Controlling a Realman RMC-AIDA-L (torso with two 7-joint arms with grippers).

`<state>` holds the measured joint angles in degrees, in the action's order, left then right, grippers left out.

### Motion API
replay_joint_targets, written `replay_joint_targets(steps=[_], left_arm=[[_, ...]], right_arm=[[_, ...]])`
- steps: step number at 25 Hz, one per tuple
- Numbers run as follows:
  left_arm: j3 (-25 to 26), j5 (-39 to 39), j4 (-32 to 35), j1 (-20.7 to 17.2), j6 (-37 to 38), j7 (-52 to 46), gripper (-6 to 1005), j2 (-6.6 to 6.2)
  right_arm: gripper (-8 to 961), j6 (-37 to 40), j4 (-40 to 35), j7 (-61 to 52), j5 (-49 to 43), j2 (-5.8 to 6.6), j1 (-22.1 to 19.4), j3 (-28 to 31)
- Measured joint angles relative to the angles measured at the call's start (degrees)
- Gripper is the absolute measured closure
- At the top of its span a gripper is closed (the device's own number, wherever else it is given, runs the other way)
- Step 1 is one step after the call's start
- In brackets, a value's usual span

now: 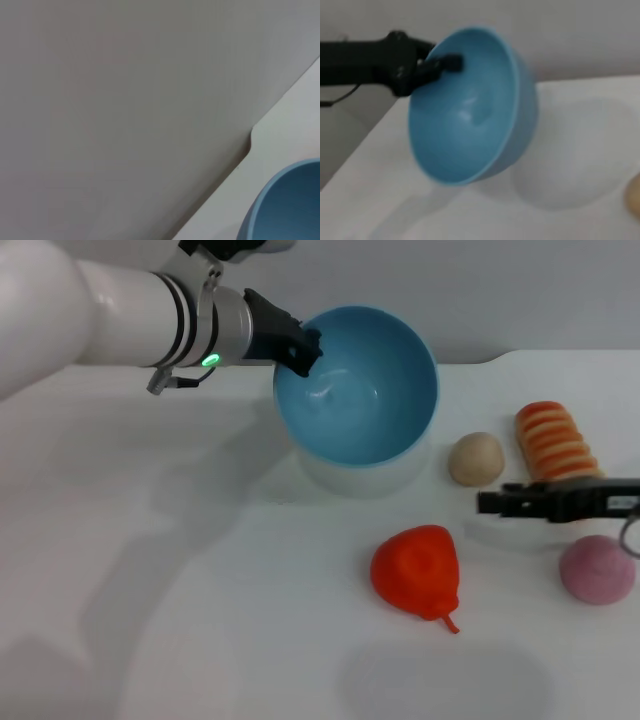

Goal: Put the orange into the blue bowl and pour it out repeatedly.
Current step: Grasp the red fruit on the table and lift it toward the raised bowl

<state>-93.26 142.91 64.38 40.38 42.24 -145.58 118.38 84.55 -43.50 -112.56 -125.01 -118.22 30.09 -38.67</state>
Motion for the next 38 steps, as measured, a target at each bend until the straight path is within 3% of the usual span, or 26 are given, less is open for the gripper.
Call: replay_joint_targets(steps=[14,24,35,38], left_arm=[[-0.5,0.1,-0.3,-0.2,-0.8,0.4,1001,-0.06],[-0.7,0.1,-0.4,-0.4,-1.2,0.4,1002,0.01],[-1.4,0.1,-0.8,-0.4,-1.3,0.5,1002,0.0],[-1.4,0.1,-0.8,-0.4,-1.4,0.5,1002,-0.05]], right_arm=[[364,-8.4,13.6,0.0,-1.5,-0.32,6.7,-7.4],[390,-9.4,14.1,1.8,-1.0,-0.48,7.4,-11.4],[822,-8.8,14.0,3.4,0.1,-0.44,7.1,-12.2],[847,-6.8,13.6,6.5,3.4,-0.4,6.3,-12.0]])
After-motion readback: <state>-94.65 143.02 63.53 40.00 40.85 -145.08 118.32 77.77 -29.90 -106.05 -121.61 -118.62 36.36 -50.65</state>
